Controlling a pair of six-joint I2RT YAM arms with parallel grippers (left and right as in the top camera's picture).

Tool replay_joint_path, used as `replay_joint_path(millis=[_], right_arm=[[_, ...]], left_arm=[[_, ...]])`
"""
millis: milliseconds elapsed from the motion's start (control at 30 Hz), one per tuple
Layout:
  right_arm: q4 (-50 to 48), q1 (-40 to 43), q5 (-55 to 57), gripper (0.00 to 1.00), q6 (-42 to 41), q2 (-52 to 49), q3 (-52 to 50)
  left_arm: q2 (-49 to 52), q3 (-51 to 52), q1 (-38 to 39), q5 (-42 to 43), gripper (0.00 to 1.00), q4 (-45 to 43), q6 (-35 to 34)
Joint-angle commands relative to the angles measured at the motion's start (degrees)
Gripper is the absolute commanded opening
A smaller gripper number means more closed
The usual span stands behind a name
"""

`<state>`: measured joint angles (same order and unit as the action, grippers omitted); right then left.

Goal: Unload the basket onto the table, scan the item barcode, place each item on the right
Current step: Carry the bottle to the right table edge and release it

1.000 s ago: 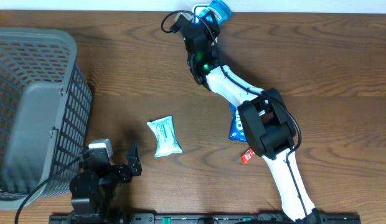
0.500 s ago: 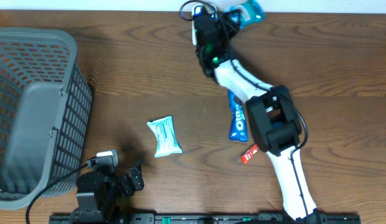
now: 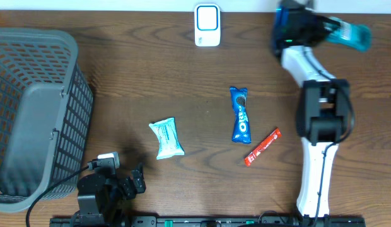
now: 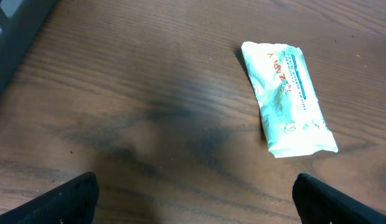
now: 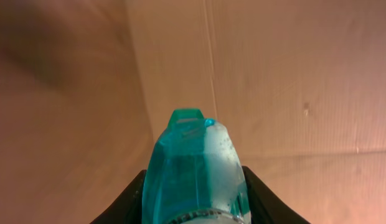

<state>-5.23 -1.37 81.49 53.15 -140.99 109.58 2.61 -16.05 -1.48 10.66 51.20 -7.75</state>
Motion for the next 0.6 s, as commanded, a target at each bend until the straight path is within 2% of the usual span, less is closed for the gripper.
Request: replay_joint_path(millis=[0,200,400,567], right_arm=[[2.99,4.17,6.34,0.11,-3.52,2.12,1.60],[17.25,11.58,1.70,0.17,-16.76,2.12,1.07],[37.75,17.99,-12.90,0.19,-36.37,2.10,1.07],[45.22,25.14,-24.20,0.17,-46.93,2.10,0.98]], left_arm=[[-0.50,0.09,-0.22,0.68,1.00,2.54,-0.48],[-0.50,0.09,-0.22,0.68,1.00,2.54,-0.50],[-0.50,0.09,-0.22,0.68,1.00,2.54,-0.50],[-0.50,0.09,-0.22,0.68,1.00,2.54,-0.48]])
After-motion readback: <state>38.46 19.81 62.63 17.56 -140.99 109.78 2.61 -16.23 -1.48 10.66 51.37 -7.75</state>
